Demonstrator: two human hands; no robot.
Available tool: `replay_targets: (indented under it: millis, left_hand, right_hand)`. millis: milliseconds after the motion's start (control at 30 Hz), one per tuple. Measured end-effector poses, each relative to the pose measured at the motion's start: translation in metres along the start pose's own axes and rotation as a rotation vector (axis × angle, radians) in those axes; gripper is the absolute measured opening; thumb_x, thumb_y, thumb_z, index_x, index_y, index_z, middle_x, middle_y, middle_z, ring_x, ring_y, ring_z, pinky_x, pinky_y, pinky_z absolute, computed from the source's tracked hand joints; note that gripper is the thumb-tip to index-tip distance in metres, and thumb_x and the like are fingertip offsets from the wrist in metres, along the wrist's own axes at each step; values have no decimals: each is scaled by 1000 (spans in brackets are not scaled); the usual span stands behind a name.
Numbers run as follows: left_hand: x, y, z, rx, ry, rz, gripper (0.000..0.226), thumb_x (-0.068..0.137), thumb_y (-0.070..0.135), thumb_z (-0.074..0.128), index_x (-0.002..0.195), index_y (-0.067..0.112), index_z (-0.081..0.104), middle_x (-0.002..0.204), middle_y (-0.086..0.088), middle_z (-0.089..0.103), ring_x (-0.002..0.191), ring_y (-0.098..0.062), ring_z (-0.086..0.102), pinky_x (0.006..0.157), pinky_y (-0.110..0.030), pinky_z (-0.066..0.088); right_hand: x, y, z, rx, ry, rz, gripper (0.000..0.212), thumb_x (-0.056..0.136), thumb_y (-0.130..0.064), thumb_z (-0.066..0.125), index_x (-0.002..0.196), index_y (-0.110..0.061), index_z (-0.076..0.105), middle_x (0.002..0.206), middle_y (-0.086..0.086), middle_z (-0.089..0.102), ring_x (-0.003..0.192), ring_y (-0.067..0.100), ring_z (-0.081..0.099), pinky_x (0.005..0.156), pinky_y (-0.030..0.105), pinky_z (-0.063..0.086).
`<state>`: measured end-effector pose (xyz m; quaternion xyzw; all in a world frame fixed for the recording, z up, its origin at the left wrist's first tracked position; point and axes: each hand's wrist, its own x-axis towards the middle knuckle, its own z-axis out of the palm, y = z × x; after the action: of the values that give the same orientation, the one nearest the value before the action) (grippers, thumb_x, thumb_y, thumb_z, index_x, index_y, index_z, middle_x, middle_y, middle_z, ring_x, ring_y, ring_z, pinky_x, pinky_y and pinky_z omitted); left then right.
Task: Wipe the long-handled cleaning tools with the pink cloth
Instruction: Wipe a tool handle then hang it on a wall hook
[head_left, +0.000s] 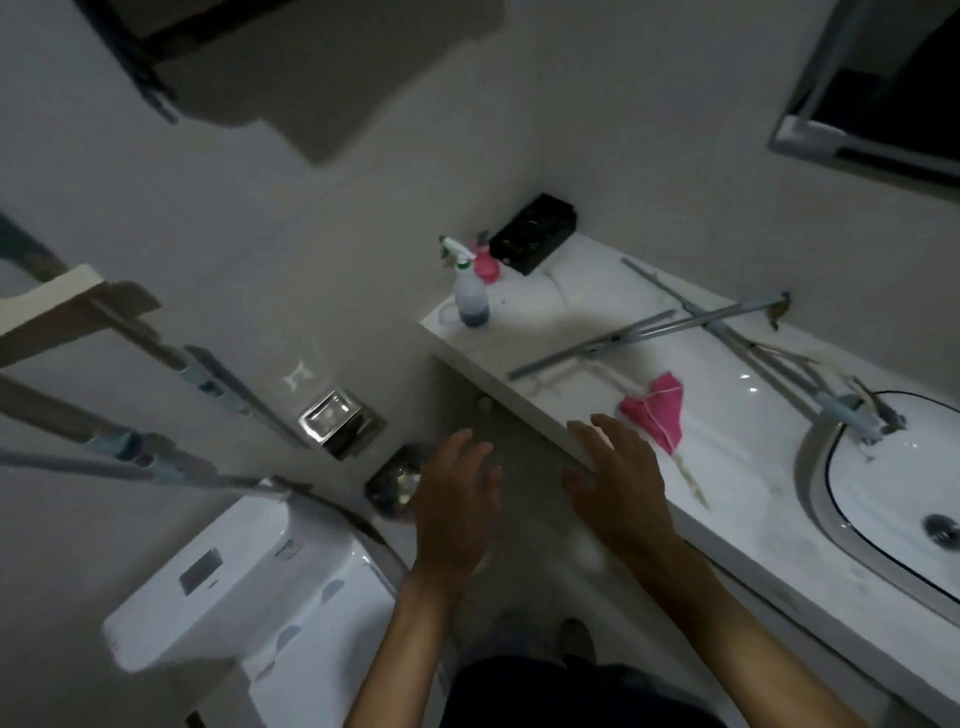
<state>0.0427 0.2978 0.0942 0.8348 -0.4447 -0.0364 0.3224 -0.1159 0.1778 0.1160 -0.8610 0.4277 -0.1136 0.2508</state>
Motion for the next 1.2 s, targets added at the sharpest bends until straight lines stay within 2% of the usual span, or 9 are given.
replay_targets:
  millis: [233, 367, 433, 500, 567, 700, 867, 967, 1200]
  left_hand:
    - [78, 34, 67, -30, -128, 201, 25, 87, 16, 63, 109, 8, 74, 121, -12, 68, 110, -30, 65, 92, -42, 56]
    - [141, 45, 112, -72, -252, 204, 25, 88, 17, 67, 111, 13, 73, 128, -8, 65, 116, -26, 62, 98, -38, 50]
    - [172, 52, 134, -95, -313, 230, 28, 87, 23, 64, 112, 14, 73, 129, -7, 64, 118, -25, 61, 99, -41, 51]
    - [197, 61, 153, -126, -368, 251, 34, 87, 29, 59, 115, 14, 73, 130, -7, 64, 119, -24, 60, 100, -42, 50]
    - [219, 68, 172, -137, -401, 303, 34, 88, 30, 56, 112, 13, 73, 127, -7, 66, 117, -25, 61, 99, -43, 52]
    - [247, 82, 211, -142, -465, 408, 37, 85, 31, 48, 102, 10, 74, 114, -9, 70, 106, -29, 67, 90, -42, 56]
    - [256, 90, 260, -97, -604, 396, 31, 89, 29, 52, 103, 16, 75, 115, -6, 69, 108, -24, 65, 90, -32, 51]
    - [262, 97, 283, -71, -670, 386, 22, 85, 19, 62, 101, 13, 75, 112, -7, 70, 105, -19, 62, 88, -26, 48]
    - [273, 117, 330, 21, -877, 296, 47, 91, 37, 41, 109, 6, 72, 111, -13, 69, 102, -29, 65, 88, -38, 52]
  right_hand:
    - [47, 68, -14, 12, 96, 158, 59, 83, -31, 79, 137, -22, 58, 144, 10, 55, 131, 33, 52, 106, 53, 46]
    - [87, 94, -31, -13, 225, 223, 46, 77, -21, 81, 122, -18, 70, 122, 7, 68, 103, 30, 65, 90, 38, 52]
    - [108, 103, -39, -45, 320, 256, 37, 72, -14, 71, 109, -14, 74, 106, 11, 70, 82, 33, 67, 76, 37, 56]
    - [125, 115, -41, -76, 329, 319, 38, 61, -8, 80, 99, -10, 75, 97, 15, 71, 72, 36, 67, 67, 38, 57]
    - [140, 129, -40, -78, 253, 410, 46, 61, -11, 88, 105, -10, 74, 103, 17, 71, 81, 38, 68, 73, 41, 57]
    - [161, 160, -35, -85, 146, 536, 52, 80, -27, 78, 129, -16, 64, 123, 17, 66, 106, 38, 64, 93, 44, 51]
    - [182, 201, -24, 31, 118, 608, 53, 82, -45, 50, 117, -10, 71, 109, 20, 68, 93, 39, 67, 78, 43, 55]
    - [192, 226, -22, 78, 140, 612, 44, 76, -32, 62, 110, -5, 72, 97, 18, 67, 84, 38, 65, 69, 41, 55]
    - [208, 291, -15, 129, 32, 675, 53, 86, -28, 71, 135, -12, 61, 128, 17, 60, 113, 35, 59, 95, 44, 47]
